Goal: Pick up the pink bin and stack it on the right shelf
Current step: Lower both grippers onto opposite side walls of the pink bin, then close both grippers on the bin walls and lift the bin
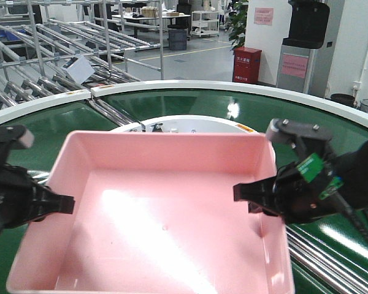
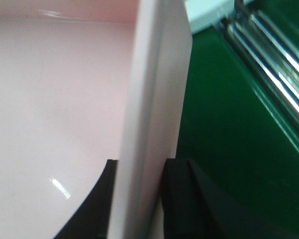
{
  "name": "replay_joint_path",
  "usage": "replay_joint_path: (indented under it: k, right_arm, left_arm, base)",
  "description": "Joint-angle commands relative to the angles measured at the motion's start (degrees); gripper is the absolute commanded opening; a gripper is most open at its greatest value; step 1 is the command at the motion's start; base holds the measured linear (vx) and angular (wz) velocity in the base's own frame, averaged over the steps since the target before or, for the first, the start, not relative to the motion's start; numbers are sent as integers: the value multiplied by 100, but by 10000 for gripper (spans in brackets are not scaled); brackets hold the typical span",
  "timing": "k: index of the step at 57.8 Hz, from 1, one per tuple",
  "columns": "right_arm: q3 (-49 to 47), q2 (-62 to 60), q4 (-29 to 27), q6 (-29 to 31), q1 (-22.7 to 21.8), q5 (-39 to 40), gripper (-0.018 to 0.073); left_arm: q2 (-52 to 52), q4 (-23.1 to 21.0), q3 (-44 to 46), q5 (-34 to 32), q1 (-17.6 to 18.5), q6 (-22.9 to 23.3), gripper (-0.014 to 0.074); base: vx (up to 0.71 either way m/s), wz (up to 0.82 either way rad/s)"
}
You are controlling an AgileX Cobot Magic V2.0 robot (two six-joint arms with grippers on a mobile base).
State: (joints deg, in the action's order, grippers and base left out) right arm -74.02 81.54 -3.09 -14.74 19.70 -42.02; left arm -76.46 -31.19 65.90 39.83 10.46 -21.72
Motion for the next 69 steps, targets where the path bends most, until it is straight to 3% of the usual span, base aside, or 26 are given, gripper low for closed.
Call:
replay_joint_path:
  k: [1, 12, 69]
  right_arm:
    - [-230, -508, 18, 78, 8, 464, -9]
    - [-230, -742, 18, 97, 8, 334, -9]
    - [-214, -742, 5, 97, 8, 218, -9]
  left_arm:
    - [687, -511, -140, -271, 55, -13, -2]
    - [1298, -504, -443, -507, 55, 126, -2]
    - [1333, -509, -443, -278, 49, 119, -1]
  base:
    - [0, 0]
    - [0, 0]
    - [0, 0]
